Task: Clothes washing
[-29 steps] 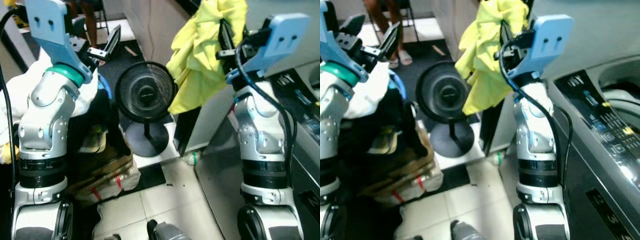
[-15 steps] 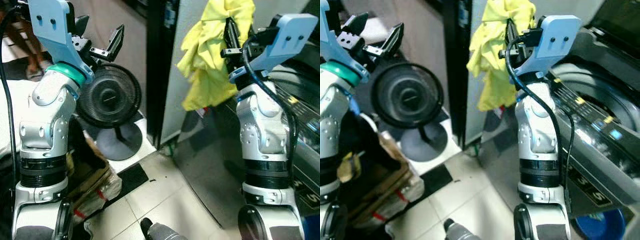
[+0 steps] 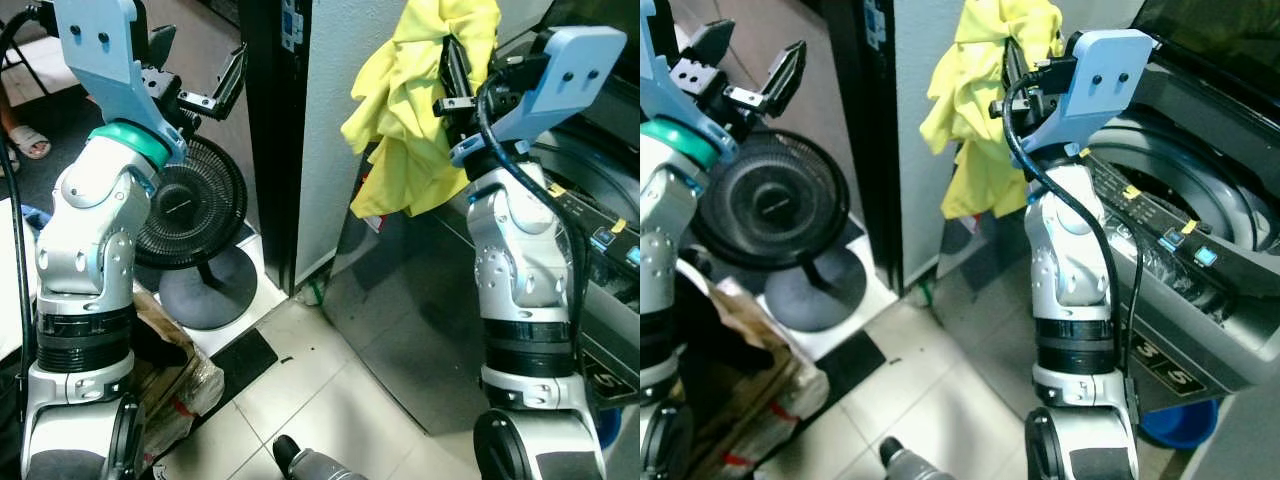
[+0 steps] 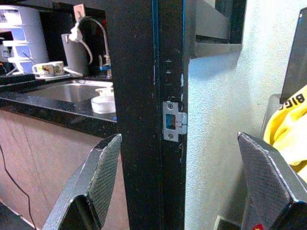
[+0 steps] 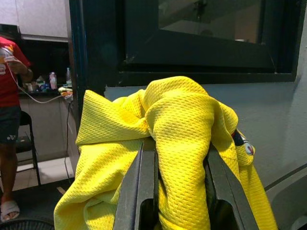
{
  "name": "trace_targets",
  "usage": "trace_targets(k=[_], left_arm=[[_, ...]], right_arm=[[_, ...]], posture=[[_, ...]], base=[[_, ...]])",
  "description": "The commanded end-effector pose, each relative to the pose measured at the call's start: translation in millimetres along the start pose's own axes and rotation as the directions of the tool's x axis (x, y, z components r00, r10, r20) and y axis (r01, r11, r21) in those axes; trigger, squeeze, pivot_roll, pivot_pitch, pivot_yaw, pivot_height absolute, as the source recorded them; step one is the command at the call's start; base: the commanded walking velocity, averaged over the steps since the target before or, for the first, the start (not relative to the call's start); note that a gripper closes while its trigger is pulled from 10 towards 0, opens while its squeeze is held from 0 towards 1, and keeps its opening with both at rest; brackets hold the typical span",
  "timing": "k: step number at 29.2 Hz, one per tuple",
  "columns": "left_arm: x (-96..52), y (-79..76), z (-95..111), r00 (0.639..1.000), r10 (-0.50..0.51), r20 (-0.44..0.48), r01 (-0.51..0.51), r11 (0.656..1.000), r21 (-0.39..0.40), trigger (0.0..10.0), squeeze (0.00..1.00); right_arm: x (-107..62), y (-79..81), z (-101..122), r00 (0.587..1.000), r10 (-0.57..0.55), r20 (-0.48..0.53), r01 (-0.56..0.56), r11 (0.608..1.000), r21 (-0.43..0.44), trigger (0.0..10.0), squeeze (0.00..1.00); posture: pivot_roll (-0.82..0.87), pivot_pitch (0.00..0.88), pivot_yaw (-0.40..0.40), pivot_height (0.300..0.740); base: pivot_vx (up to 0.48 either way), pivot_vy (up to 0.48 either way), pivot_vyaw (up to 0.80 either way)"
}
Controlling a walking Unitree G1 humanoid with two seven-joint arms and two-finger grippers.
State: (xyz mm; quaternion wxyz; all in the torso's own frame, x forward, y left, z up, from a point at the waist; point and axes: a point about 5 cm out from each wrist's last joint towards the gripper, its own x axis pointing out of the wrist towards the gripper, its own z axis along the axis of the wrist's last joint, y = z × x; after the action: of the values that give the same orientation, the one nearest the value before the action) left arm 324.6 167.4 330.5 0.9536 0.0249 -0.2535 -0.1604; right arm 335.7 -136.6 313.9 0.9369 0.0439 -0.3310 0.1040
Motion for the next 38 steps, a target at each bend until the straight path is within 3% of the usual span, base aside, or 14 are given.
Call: trace_targets(k=[1,38], left_arm=[[-0.4,0.3,-2.9,1.0,0.001,-0.011,-0.001,1.0,-0.004,10.0,0.0],[0.8,0.4,-3.6,1.0,-0.007,-0.016,0.007,1.0,-0.003,10.0,0.0]], right_arm=[[1.1,1.2,4.0,1.0,0.0,0.021,0.0,1.0,0.01,10.0,0.0],[2.6,2.0,3.2,1.0,-0.015,0.015,0.015,0.999,0.028,10.0,0.0]], posture=[[0.06,0.046,0.03,0.74],[0.06,0.04,0.038,0.74]], base=[[0.0,0.0,-0.8],[0.0,0.0,-0.76]])
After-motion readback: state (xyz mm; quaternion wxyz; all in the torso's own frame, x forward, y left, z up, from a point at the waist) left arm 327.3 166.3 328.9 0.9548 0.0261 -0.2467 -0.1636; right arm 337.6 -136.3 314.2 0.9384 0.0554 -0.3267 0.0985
